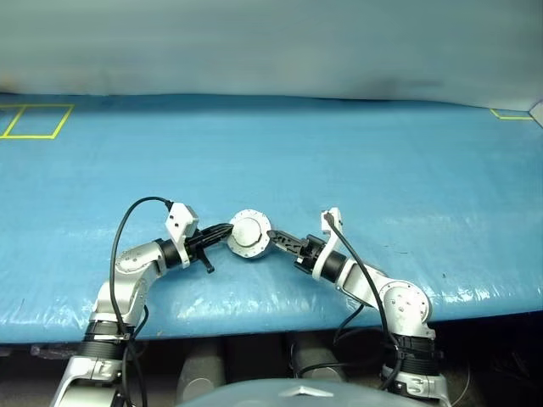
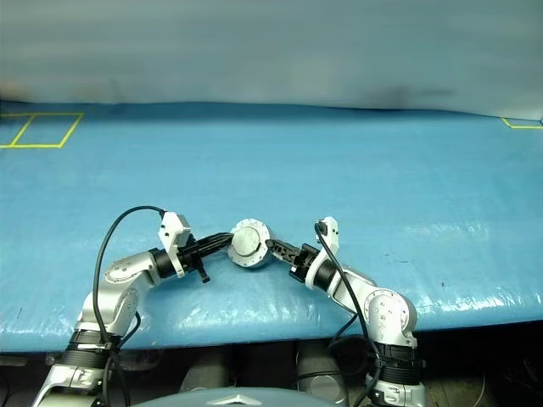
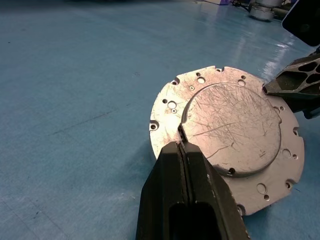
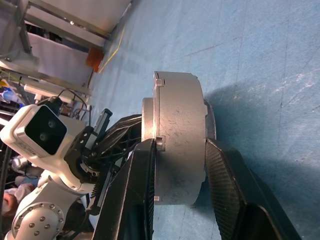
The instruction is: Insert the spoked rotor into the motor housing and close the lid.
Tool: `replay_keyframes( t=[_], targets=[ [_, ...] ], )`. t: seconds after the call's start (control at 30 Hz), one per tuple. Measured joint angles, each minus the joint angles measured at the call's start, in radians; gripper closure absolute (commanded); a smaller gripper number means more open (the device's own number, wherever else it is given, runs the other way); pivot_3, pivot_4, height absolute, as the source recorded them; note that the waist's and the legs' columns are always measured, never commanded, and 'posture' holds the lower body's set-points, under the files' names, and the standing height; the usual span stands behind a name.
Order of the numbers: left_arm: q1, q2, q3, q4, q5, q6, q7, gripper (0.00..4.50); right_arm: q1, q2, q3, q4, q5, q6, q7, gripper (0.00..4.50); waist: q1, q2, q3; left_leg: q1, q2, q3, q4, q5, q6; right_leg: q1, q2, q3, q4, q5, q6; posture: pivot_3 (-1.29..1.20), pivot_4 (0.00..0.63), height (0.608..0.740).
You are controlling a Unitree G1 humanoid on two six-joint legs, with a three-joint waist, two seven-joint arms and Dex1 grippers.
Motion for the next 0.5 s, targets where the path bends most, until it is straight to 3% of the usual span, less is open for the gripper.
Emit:
replay_keyframes(
  t=[0.3, 0.5],
  targets=[
    [0.002, -0.011, 0.020, 0.004, 0.002, 0.000, 0.016, 4.50, -0.015, 0.034, -0.006, 0.042, -0.008, -0.016, 0.008, 3.32, -0.008, 0.000, 0.000, 0.000, 0.001, 0.000, 0.000, 0.000, 0.000, 0.000, 0.000, 0.000, 0.000, 0.000, 0.000, 0.00, 0.150, 0.740],
    [0.004, -0.075, 0.067, 0.006, -0.064, 0.041, 0.069, 4.50, -0.045, 0.106, -0.116, 0.123, 0.106, 0.008, -0.095, 3.32, -0.008, 0.000, 0.000, -0.002, 0.000, 0.000, -0.001, 0.000, 0.000, -0.002, 0.000, 0.000, 0.000, 0.000, 0.000, 0.00, 0.150, 0.740]
  ],
)
